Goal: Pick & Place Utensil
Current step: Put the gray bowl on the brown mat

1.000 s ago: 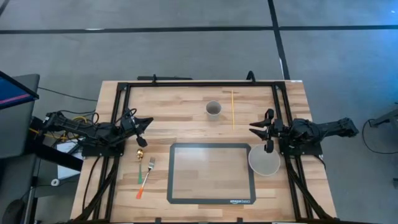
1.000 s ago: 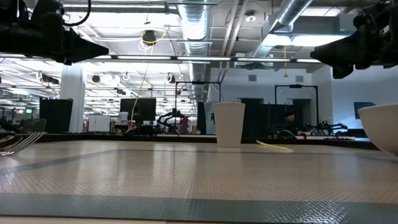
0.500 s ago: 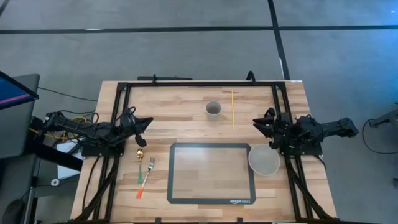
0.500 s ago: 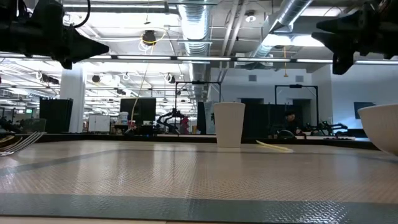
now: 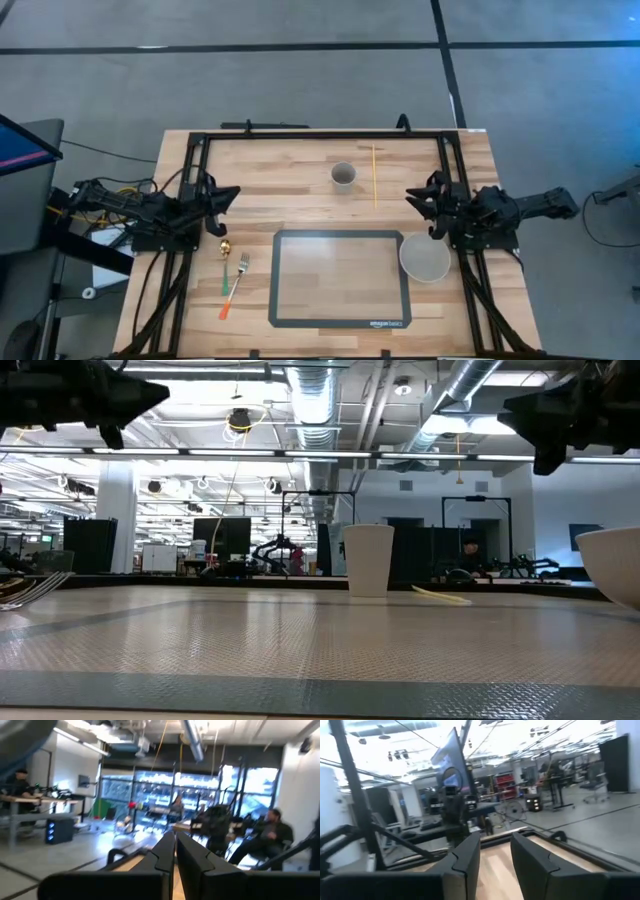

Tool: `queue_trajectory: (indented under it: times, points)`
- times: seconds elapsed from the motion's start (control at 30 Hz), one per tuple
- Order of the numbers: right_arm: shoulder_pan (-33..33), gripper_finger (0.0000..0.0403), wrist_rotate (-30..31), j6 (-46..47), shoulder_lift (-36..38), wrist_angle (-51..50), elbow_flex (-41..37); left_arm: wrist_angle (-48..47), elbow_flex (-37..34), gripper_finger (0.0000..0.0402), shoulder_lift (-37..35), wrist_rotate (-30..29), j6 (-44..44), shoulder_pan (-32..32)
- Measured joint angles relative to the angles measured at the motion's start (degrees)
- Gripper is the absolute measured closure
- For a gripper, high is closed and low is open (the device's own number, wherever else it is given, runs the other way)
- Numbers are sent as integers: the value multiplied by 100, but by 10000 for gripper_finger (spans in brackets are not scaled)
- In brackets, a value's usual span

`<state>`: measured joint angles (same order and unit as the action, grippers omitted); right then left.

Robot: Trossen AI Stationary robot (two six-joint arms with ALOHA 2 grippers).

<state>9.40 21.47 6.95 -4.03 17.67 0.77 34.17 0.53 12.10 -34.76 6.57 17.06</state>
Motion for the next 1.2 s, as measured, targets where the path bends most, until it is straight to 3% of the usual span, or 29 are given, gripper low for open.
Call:
queue_trajectory:
  times: [0.13, 0.27, 0.4, 0.57, 0.7, 0.93, 1.2]
  points:
    - [8, 291, -52, 64, -743, 251, 317, -8, 281, 362, 179, 311, 26, -92]
    - [254, 278, -236, -38, -1865, 65, 1228, -23, 723, 321, 752, 606, 241, -189]
    - [659, 262, 13, 227, -2978, -1543, 2708, -158, 1239, 274, 1497, 605, 247, -212]
    - [1191, 251, 691, 2129, -4425, -4618, 4430, -708, 1896, 231, 2369, 606, 142, -212]
    - [1462, 250, 479, 4037, -5479, -6161, 5168, -1580, 2435, 221, 2805, 640, 44, -212]
    - [1794, 251, -679, 6274, -6854, -6906, 5477, -1927, 2654, 220, 3139, 695, 44, -212]
    - [1888, 251, -1516, 7705, -7451, -7489, 5587, -1936, 2654, 220, 3136, 679, 50, -212]
